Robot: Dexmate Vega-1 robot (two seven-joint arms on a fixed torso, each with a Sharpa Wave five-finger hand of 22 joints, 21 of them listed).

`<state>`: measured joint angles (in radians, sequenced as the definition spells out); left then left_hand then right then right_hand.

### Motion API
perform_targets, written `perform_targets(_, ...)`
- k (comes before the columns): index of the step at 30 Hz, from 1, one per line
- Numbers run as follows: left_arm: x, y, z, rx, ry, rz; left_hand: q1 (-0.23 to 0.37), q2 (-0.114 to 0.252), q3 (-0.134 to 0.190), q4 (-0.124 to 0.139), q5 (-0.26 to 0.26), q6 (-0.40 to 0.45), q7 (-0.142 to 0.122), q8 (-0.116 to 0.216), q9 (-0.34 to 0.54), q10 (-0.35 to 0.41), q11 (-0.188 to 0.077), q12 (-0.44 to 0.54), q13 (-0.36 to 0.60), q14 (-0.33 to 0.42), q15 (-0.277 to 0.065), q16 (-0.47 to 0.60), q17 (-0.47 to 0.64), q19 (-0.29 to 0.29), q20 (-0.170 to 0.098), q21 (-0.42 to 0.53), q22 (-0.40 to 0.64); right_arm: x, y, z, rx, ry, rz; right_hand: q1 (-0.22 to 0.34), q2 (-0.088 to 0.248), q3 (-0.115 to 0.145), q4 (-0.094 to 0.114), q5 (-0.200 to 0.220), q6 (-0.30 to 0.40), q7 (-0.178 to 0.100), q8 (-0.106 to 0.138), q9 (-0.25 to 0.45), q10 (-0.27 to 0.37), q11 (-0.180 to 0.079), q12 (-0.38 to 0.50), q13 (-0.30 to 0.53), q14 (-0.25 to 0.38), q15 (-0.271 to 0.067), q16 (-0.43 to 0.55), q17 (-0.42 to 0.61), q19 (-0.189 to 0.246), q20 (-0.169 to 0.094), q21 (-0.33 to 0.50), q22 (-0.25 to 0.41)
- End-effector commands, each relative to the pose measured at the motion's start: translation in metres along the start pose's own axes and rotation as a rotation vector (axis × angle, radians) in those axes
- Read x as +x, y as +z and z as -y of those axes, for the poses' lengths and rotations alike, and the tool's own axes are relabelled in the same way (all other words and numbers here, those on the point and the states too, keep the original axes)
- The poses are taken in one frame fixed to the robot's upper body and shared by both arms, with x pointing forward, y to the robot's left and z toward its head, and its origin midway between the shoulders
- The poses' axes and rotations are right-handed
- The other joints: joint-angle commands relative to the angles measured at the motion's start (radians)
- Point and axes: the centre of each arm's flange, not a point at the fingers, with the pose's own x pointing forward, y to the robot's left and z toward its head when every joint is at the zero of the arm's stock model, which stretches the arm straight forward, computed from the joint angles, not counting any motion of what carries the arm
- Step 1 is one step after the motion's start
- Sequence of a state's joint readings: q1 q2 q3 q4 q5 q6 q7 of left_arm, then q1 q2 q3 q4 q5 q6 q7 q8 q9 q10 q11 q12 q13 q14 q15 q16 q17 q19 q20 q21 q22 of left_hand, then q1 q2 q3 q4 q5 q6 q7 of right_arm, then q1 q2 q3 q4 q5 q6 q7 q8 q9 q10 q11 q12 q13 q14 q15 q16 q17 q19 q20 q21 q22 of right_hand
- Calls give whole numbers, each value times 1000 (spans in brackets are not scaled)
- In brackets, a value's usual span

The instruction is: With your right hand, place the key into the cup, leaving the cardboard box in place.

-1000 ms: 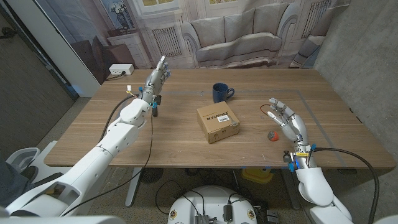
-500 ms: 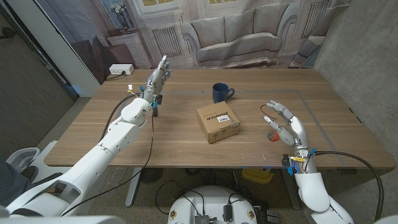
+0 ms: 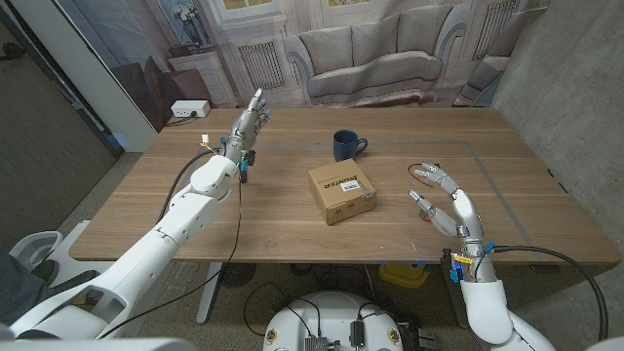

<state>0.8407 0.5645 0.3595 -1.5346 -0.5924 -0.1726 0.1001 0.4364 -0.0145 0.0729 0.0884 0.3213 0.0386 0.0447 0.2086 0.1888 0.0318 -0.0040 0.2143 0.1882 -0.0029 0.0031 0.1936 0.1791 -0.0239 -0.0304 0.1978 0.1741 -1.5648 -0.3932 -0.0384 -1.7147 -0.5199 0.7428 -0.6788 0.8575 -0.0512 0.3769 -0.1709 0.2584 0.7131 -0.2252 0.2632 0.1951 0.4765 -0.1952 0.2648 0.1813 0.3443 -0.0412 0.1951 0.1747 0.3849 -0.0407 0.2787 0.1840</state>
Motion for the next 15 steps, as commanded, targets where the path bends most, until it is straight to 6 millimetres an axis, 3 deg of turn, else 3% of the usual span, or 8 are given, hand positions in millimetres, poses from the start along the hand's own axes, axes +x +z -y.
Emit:
perform_targets(1, -5, -1, 1, -1, -3, 1, 6, 3, -6, 1, -2, 6, 4, -1, 1, 6, 0, 0, 5, 3, -3, -2, 5, 1, -10, 1, 4, -11, 7, -7, -120, -18, 25, 14, 2, 1, 4, 6, 12, 2, 1, 3, 0, -9, -7, 3, 9, -97, -3, 4, 11, -83, -1, 3)
perform_targets(15, -10, 1, 2, -5, 9, 13, 7, 4, -8, 1, -3, 7, 4, -2, 1, 7, 3, -2, 5, 3, -2, -2, 5, 0, -9, 1, 4, -13, 6, -18, -272, -20, 77, 31, 7, -14, 12, 9, 33, 1, -1, 4, 1, -11, -11, 4, 15, -109, -1, 7, 20, -92, -3, 4)
